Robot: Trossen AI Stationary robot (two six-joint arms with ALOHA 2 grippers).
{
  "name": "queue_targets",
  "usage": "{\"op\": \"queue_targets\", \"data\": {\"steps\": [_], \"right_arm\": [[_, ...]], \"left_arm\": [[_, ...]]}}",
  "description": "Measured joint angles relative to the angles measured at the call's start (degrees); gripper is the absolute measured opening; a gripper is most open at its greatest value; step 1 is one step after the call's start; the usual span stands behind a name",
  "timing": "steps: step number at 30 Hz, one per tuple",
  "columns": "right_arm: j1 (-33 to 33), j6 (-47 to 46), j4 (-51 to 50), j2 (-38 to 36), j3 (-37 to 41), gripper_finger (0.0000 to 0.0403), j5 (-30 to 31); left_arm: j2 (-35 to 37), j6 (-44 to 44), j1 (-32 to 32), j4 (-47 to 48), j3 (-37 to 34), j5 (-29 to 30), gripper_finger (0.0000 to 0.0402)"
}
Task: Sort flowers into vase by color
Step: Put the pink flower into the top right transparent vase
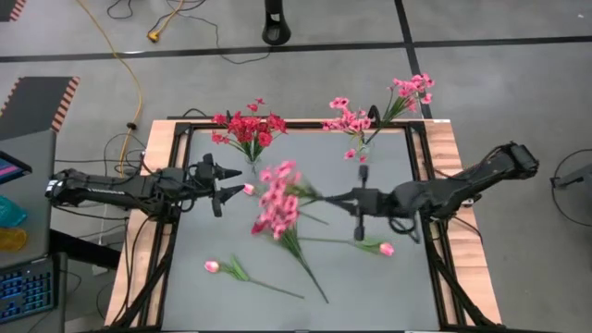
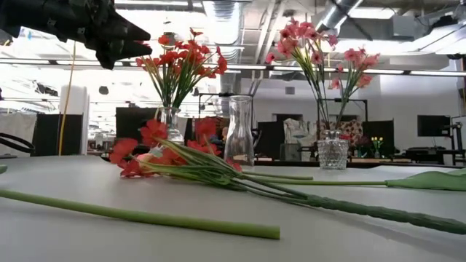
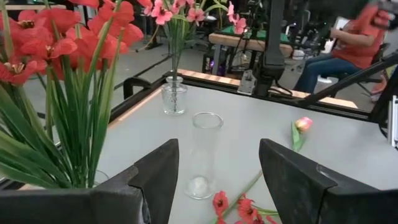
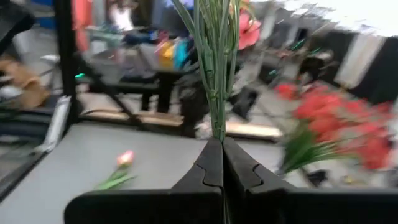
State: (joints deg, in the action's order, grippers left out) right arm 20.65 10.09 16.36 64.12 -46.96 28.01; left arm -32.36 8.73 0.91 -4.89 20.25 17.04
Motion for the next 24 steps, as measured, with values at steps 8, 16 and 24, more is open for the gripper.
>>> {"op": "queue_targets", "data": {"steps": [8,16,24], "right_arm": [[7.79,10.07,-0.39,-8.62,1.93,0.0019,15.06],[9.06,16.8,12.12,-16.58,12.81,0.0019,25.77],[1.99,31.48,48.19,-19.81,28.33,0.0019,15.34]], "left_arm": [[0.0,0.02,0.1,0.31,0.0,0.32,0.021],[-0.01,0.02,0.1,0.41,0.0,0.87,0.021],[-1.63,0.02,0.1,0.44,0.0,2.4,0.021]]}}
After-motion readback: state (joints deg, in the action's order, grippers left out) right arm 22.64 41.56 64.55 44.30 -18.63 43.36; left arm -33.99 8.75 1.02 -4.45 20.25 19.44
